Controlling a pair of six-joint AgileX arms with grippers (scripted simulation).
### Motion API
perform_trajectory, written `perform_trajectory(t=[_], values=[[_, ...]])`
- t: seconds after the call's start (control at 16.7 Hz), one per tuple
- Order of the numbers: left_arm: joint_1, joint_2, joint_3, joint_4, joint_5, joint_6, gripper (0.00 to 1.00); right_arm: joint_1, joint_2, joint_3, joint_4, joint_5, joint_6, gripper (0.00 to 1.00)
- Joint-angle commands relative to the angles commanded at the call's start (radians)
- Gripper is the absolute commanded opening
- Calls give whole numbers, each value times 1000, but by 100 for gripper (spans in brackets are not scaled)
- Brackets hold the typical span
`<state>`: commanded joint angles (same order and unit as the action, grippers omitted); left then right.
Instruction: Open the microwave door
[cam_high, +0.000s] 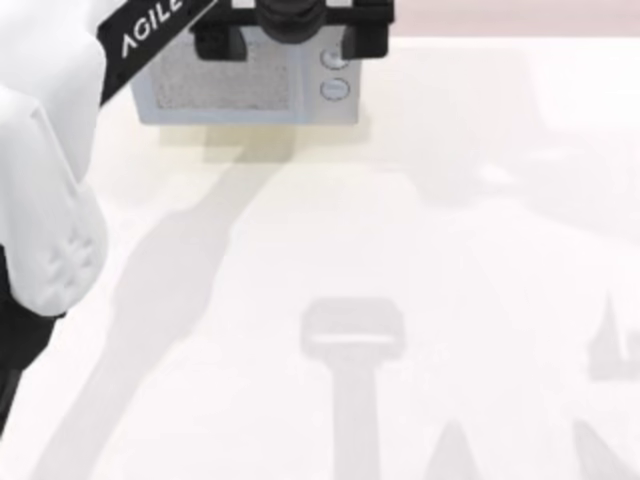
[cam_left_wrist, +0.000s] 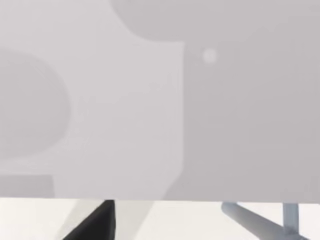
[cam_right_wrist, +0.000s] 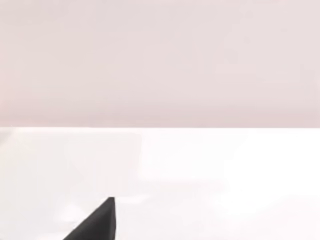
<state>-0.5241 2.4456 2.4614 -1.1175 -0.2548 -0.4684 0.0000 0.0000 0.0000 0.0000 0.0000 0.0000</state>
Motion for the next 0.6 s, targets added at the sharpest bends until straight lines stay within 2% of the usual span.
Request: perform_trajectory(t=[0.24,0.6], values=[[1,1,-3,4,0,1,100,0,0,0,0,0,0,100],[1,1,-3,4,0,1,55,0,0,0,0,0,0,100]])
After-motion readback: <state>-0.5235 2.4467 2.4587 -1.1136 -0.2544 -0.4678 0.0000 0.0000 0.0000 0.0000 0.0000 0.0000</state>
